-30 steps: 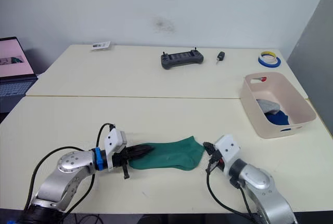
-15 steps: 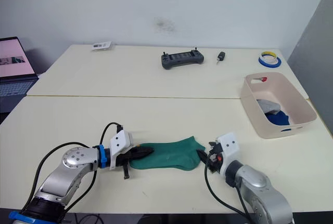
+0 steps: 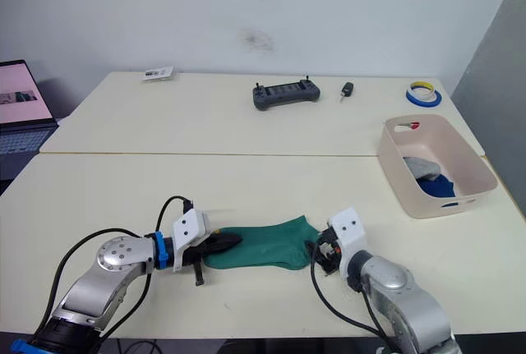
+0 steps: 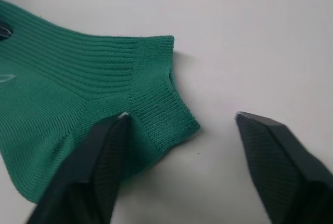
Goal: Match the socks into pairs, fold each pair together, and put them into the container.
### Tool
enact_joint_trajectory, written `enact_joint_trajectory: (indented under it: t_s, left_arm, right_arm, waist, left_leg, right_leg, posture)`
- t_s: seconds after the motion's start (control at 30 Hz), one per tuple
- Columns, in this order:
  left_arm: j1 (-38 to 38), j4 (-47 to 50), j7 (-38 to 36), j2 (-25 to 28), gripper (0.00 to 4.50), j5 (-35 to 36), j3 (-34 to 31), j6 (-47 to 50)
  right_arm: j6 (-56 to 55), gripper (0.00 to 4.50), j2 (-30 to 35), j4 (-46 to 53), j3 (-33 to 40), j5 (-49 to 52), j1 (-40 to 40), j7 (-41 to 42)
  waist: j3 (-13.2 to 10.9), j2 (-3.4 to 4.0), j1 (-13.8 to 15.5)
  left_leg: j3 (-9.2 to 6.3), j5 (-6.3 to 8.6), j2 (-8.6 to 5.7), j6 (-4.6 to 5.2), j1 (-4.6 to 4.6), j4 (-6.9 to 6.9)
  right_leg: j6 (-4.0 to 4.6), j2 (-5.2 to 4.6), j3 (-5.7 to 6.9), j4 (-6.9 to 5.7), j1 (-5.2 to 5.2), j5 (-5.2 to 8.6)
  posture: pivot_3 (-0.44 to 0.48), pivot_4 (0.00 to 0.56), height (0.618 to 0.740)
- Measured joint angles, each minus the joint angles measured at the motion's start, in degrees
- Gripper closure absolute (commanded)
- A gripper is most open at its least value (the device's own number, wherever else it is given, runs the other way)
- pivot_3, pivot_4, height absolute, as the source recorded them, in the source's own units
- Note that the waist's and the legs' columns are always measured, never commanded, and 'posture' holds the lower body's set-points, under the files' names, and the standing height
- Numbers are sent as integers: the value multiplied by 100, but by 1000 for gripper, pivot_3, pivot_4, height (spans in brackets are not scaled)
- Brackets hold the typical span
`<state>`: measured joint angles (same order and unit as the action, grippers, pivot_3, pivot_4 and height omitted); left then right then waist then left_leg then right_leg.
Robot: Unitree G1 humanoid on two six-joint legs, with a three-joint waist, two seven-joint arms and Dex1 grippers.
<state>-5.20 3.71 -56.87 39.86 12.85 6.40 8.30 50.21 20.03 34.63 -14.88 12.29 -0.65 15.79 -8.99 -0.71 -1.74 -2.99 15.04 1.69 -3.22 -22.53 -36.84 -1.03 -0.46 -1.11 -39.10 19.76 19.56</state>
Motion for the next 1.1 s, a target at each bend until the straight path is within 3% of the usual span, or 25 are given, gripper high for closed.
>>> enact_joint_trajectory:
  t_s: [0.23,0.57,0.77,1.1]
  left_arm:
    - [25,-5,16,-11,4500,-9,-1,-46]
    - [-50,80,92,-111,4500,100,-12,196]
    - [-478,216,112,-242,4500,111,92,626]
    - [-792,364,96,-583,4500,153,351,1049]
  right_arm:
    - [-239,4388,6,-9,-348,-216,11,43]
    - [-468,4452,62,-6,-89,-199,-118,138]
    - [-435,4452,323,242,495,-132,-198,270]
    - [-227,4452,454,571,692,30,-182,339]
  waist:
    - [2,-1,0]
    - [-2,-2,11]
    - [-7,-3,19]
    - [-8,-4,2]
  left_leg:
    - [-1,0,1,0,1,0]
    - [0,0,-4,0,-8,-2]
    - [1,0,-4,0,-32,-7]
    - [0,0,-3,0,-31,-7]
  right_leg:
    - [0,0,0,0,-1,0]
    - [0,0,3,1,1,0]
    - [0,2,4,-1,25,0]
    - [0,9,1,-4,27,0]
  posture:
    - [0,150,740]
    - [0,150,740]
    - [0,150,740]
    - [0,150,740]
